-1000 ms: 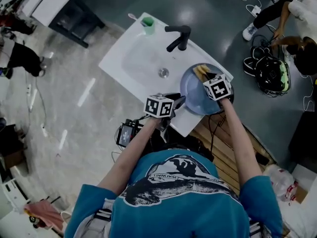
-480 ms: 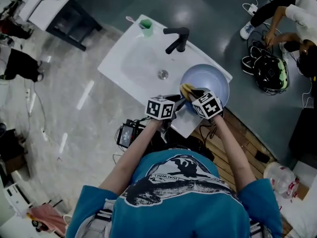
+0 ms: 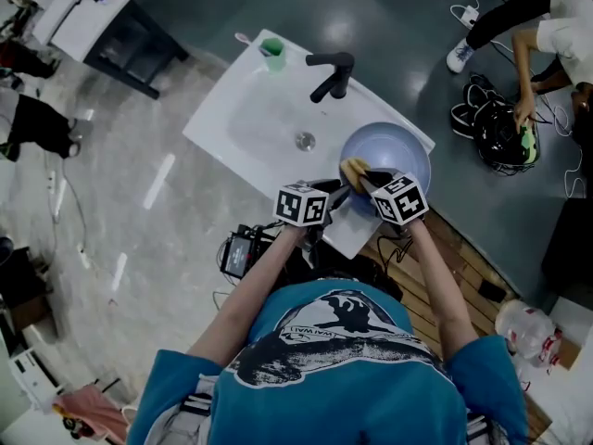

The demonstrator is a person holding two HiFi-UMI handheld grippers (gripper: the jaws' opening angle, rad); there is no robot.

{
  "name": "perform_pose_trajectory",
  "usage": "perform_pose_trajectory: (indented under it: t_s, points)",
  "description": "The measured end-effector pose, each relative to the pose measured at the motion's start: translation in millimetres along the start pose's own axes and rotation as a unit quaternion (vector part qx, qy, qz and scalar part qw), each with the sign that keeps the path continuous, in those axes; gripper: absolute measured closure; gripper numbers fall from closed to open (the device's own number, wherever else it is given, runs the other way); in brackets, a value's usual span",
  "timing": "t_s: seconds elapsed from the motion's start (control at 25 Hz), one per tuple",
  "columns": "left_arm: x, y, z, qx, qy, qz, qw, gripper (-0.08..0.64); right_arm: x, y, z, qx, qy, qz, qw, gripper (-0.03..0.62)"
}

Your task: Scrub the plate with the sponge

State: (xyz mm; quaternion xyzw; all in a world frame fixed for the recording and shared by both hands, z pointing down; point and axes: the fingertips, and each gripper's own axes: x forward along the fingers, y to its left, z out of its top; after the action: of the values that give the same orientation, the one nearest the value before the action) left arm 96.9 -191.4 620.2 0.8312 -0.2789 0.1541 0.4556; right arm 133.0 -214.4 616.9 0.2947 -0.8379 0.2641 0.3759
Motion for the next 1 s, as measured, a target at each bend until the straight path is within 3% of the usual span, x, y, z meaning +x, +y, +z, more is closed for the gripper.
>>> perform_pose_trajectory:
  t_s: [0.48, 0.64, 0.8, 1.0]
  points:
    - [-5.3, 0.3, -2.0, 0.004, -0.001, 0.004, 1.0, 0.436, -55.2, -128.8, 10.5, 0.036, -0.023, -0.16, 0.986, 0.557]
    - [-7.3, 0.3, 3.1, 0.004, -0.007, 0.008, 0.9999, 0.436, -46.7, -143.0, 1.1, 0.045, -0.003, -0.169, 0.985, 0.555]
    - [-8.8, 1.1, 8.2, 0.007, -0.019, 0.019, 0.9996, 0.446, -41.6, -136.8, -8.9, 0.019, 0.035, -0.191, 0.981, 0.555]
    - [-7.7, -0.1, 3.2, 0.001, -0.017, 0.018, 0.9997, 0.445, -36.1, -107.1, -12.0, 0.026, 0.027, -0.153, 0.988, 0.555]
